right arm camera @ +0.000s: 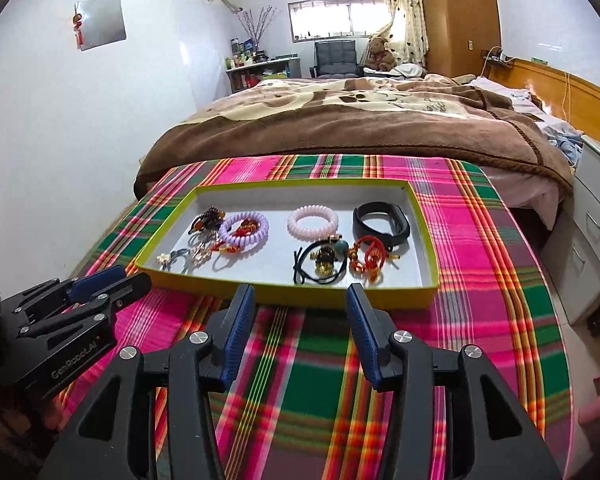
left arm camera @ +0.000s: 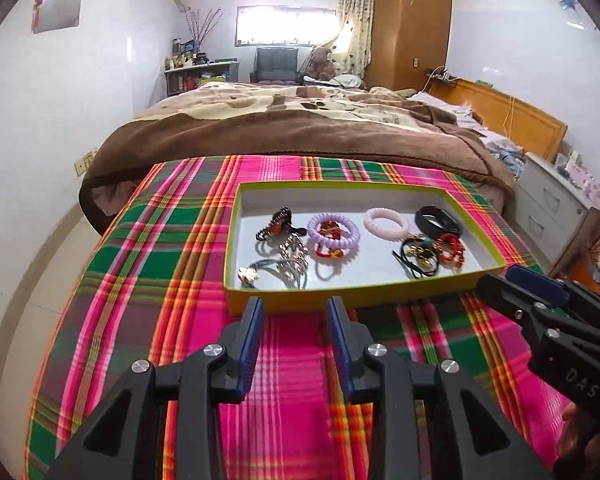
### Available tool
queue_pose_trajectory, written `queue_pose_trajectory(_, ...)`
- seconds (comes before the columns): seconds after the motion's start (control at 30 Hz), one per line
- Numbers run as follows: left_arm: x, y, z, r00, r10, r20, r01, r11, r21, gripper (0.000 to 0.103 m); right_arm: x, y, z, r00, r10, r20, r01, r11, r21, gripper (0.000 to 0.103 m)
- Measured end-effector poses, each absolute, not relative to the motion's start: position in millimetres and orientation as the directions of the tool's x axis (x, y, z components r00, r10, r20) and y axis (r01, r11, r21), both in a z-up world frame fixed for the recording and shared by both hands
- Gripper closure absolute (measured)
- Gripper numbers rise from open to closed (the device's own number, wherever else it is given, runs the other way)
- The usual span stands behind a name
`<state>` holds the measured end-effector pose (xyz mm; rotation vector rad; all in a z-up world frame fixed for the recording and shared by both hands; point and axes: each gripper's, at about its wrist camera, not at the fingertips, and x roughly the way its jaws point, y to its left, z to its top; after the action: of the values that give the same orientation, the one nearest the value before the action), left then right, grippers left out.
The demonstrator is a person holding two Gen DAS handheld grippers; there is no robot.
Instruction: Organize jewelry
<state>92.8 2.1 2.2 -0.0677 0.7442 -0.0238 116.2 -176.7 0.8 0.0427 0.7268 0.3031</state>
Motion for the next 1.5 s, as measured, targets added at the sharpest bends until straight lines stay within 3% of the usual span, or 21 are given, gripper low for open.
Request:
queue_pose_trajectory(0.33,76,5,1,0.740,-0.058,-0.670,-0.015,0.995,-0.103,0.071,99,-172,-2,0.712,0.282,-0.643,-0.254,0.957,0.138,0.055)
queue_pose_trajectory(1.5,70,2,4,0.753,0.013,-0.658,-0.050,0.998,-0.038,0.071,95,-171,-5,0.703,0.278,-0.654,-0.248,0.958,0.141,0.055)
